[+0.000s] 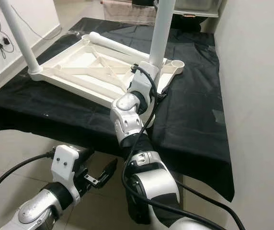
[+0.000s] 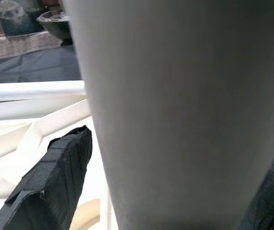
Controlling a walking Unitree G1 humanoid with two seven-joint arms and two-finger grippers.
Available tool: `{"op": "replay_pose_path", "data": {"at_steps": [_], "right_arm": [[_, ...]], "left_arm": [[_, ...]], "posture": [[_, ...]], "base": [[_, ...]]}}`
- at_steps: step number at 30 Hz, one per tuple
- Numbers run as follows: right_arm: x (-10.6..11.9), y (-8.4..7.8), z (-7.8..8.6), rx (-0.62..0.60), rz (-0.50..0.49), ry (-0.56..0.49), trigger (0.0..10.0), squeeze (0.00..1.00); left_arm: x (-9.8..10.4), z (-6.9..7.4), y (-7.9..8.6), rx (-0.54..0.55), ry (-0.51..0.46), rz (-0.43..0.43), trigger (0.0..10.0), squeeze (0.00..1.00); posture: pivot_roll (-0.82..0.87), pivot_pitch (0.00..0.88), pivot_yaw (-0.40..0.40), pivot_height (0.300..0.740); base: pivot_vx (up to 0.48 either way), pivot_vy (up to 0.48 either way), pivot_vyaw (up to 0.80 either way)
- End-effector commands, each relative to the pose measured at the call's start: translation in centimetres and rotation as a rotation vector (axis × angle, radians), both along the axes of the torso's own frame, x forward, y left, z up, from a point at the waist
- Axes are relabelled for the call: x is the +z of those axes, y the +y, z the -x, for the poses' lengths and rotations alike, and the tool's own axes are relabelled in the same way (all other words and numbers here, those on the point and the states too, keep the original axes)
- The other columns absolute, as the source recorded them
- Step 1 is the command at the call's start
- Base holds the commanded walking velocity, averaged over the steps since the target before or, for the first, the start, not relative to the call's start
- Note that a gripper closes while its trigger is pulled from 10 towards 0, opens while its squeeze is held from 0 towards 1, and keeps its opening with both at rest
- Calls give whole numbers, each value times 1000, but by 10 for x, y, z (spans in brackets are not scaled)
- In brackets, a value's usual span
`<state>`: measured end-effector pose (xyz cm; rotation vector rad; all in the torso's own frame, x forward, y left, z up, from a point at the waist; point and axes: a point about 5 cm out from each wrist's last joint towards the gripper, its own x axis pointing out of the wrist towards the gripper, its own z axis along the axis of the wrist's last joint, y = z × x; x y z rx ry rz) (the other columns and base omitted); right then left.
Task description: Building children table
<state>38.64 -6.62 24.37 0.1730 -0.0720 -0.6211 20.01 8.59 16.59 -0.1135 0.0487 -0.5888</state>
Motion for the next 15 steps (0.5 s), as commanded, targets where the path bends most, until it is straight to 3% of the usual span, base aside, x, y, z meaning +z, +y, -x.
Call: {"op": "replay_pose_path", "data": {"at_steps": [1, 15], "right_arm": [[-8, 2, 3, 28, -19, 17, 10000, 0], [-26, -15, 18, 153, 11, 38, 10000, 0]], "left_arm": [[-5, 1, 0, 4, 16, -11, 10000, 0], [-10, -3, 4, 13, 19, -23, 10000, 0]], "posture": [[221, 129, -15, 740], [214, 110, -13, 740]], "base": [[0, 0, 0], [0, 0, 0]]}}
